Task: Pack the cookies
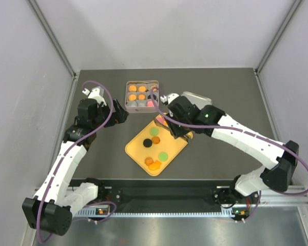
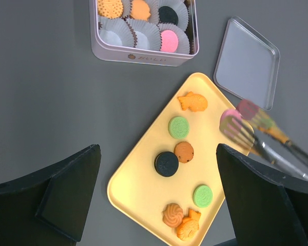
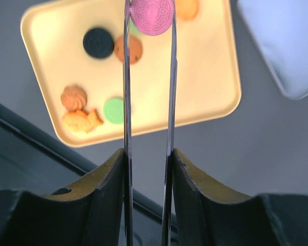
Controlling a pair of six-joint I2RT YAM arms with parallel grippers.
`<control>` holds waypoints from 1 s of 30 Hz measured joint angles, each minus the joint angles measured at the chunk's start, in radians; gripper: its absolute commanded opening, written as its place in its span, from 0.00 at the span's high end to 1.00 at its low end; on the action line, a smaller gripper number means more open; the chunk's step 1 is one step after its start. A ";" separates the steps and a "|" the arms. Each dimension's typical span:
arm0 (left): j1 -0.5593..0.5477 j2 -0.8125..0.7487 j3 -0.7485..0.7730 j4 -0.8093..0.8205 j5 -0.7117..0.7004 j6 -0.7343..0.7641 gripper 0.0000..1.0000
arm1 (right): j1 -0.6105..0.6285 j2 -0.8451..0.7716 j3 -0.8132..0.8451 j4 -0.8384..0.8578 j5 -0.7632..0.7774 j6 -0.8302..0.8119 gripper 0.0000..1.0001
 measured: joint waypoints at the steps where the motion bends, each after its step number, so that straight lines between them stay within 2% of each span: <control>1: 0.000 0.000 0.000 0.000 0.000 0.000 0.01 | -0.013 0.010 0.025 0.002 0.000 -0.006 0.62; 10: 0.000 0.001 0.000 0.000 0.000 0.000 0.01 | -0.106 0.159 0.214 0.032 -0.031 -0.060 0.62; 21: 0.000 0.002 -0.006 0.000 0.000 0.000 0.01 | -0.169 0.529 0.512 0.125 -0.056 -0.097 0.62; 25: 0.000 0.002 -0.006 0.000 -0.001 0.000 0.01 | -0.169 0.623 0.562 0.144 -0.075 -0.098 0.62; 30: 0.000 0.002 -0.006 0.000 -0.001 0.000 0.01 | -0.169 0.661 0.565 0.150 -0.087 -0.098 0.62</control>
